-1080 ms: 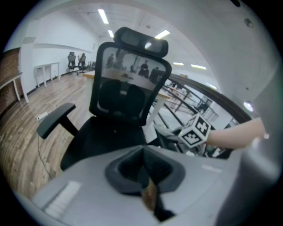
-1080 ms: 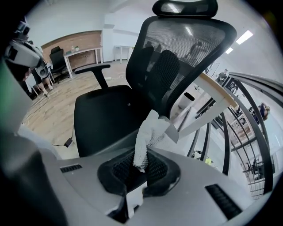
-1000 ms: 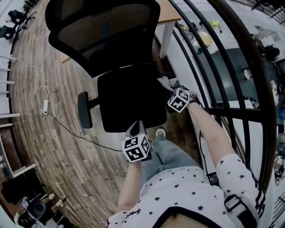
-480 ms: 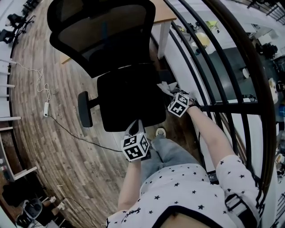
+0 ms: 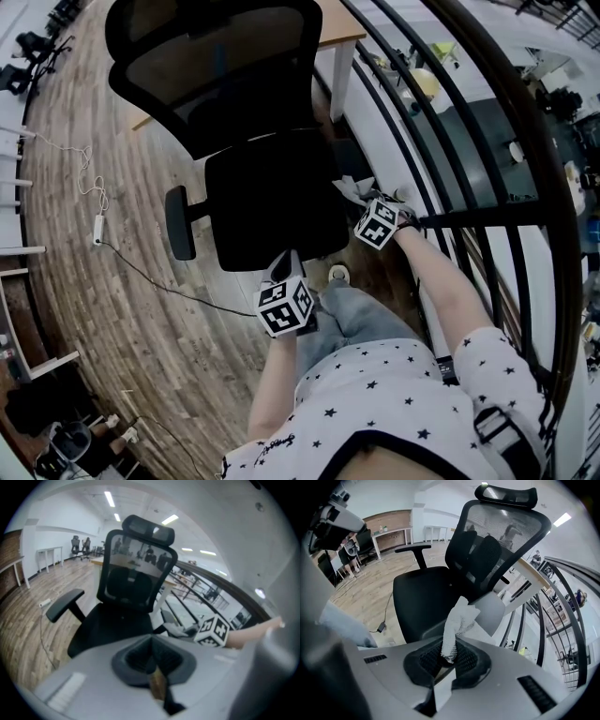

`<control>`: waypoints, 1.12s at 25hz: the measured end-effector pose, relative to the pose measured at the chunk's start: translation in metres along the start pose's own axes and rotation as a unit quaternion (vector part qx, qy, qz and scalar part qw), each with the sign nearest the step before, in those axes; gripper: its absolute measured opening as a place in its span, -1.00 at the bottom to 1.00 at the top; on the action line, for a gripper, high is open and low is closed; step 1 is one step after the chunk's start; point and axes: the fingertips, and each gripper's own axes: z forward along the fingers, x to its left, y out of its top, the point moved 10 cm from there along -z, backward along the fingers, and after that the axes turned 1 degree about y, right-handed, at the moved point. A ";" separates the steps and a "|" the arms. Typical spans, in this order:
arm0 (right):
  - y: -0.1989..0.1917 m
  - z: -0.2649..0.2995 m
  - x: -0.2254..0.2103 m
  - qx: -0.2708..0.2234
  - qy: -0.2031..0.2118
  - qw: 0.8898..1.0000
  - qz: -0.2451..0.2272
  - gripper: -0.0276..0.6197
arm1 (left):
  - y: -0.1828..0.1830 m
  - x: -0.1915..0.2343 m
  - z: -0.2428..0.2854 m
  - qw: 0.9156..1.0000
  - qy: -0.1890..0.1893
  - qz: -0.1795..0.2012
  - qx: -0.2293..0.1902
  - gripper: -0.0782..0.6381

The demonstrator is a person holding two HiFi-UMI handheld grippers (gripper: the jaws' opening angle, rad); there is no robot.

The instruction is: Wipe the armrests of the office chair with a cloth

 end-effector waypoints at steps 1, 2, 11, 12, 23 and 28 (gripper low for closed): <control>-0.002 -0.001 0.002 0.001 -0.002 1.000 0.001 -0.82 | -0.001 0.000 -0.002 1.000 0.000 -0.001 0.000 -0.76; -0.004 -0.002 0.005 0.003 -0.005 1.000 -0.001 -0.82 | -0.003 0.001 -0.005 1.000 0.000 -0.001 0.000 -0.76; -0.013 -0.011 0.034 0.012 0.007 1.000 -0.022 -0.82 | -0.011 0.002 -0.016 1.000 -0.008 -0.007 0.005 -0.76; -0.014 -0.012 0.038 0.014 0.007 1.000 -0.027 -0.82 | -0.011 0.002 -0.018 1.000 -0.009 -0.007 0.004 -0.76; -0.014 -0.040 0.066 -0.013 0.008 0.998 0.053 -0.82 | -0.020 0.012 -0.045 1.000 -0.013 -0.008 -0.003 -0.76; -0.005 -0.071 0.087 -0.062 0.012 0.994 0.092 -0.82 | -0.028 0.018 -0.061 1.000 -0.012 -0.008 -0.008 -0.76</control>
